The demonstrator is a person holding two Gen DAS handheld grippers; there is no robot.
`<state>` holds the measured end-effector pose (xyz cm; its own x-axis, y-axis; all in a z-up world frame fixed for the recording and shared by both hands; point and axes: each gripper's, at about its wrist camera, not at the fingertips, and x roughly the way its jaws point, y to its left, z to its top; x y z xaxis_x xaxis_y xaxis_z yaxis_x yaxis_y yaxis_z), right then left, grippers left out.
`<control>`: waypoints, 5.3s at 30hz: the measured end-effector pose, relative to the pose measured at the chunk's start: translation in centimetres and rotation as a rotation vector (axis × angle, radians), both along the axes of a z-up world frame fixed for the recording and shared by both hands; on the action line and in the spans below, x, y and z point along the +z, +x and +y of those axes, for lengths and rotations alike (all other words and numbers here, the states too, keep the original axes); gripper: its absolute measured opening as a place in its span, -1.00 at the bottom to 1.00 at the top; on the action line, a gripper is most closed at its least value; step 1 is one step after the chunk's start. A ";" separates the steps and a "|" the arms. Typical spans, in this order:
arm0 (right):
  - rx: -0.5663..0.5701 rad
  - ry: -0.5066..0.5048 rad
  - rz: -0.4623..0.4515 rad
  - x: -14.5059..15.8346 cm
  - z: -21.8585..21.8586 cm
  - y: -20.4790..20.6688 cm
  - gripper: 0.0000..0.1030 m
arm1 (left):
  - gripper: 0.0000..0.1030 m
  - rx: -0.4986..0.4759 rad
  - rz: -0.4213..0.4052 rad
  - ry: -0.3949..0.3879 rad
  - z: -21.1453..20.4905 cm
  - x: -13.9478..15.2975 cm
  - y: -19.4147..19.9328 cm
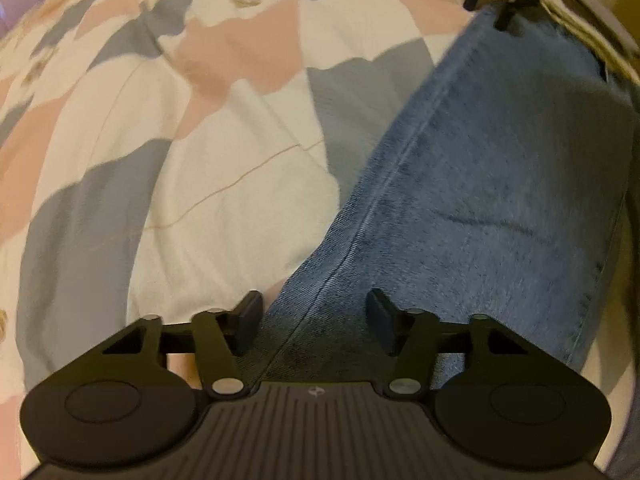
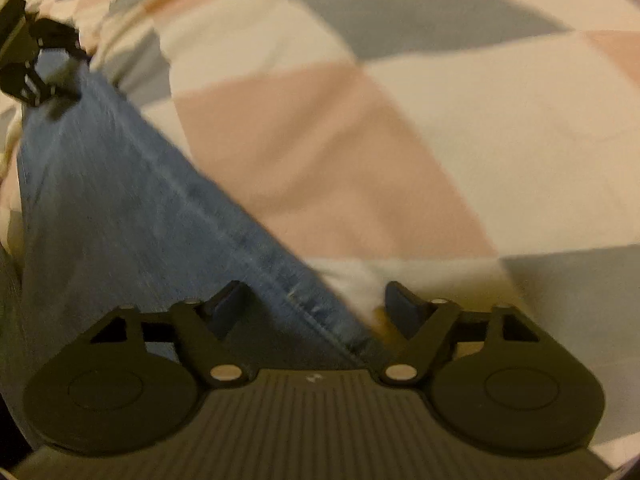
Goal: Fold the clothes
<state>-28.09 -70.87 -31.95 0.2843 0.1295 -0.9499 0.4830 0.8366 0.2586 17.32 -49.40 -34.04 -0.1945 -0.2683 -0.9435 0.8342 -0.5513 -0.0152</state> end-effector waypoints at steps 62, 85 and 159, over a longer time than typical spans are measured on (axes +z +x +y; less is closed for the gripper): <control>-1.284 -0.579 -0.874 7.8 53.7 -29.5 0.62 | 0.59 0.974 -0.387 -0.369 16.8 1.5 -8.8; -1.205 -0.469 -0.928 9.8 58.4 -25.3 0.84 | -0.50 1.716 0.336 -0.440 52.9 2.4 2.6; -1.506 -0.490 -0.480 -0.4 43.4 -33.0 -0.70 | -0.89 1.514 0.131 -0.513 56.5 1.3 -3.0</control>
<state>-61.10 -27.51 -32.31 0.1300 -0.7822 -0.6092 0.8428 -0.2365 0.4835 14.29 7.11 -32.71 0.4634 -0.5480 -0.6964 0.5992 0.7728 -0.2094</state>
